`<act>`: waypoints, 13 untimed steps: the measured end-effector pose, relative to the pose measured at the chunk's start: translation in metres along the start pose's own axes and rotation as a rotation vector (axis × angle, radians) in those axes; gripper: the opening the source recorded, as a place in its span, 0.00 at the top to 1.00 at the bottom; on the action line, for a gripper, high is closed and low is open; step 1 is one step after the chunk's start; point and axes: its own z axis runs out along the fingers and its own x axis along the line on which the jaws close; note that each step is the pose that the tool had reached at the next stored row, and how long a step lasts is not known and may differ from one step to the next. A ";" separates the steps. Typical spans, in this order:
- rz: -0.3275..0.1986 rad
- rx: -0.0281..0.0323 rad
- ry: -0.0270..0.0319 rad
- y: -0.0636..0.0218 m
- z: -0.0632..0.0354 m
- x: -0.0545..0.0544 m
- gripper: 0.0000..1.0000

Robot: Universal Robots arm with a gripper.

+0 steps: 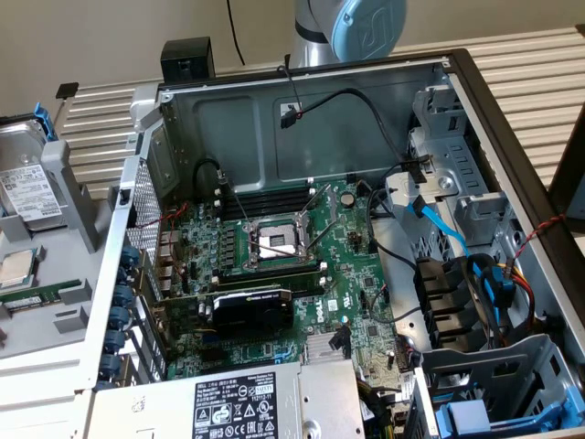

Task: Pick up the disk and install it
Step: 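Pick up the disk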

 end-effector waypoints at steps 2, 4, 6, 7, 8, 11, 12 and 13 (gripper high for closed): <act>0.000 -0.0004 0.0001 0.0000 0.0010 0.000 0.33; 0.000 -0.0008 0.0000 -0.0001 0.0020 0.000 0.33; -0.001 -0.0010 0.0000 -0.0003 0.0023 0.000 0.33; -0.002 -0.0008 -0.0001 -0.0004 0.0025 0.000 0.33; -0.003 -0.0005 -0.0001 -0.0007 0.0026 0.000 0.33; -0.005 -0.0007 -0.0001 -0.0033 0.0025 0.000 0.33; -0.006 -0.0007 -0.0001 -0.0037 0.0025 0.000 0.33; -0.006 -0.0008 -0.0001 -0.0036 0.0026 0.000 0.33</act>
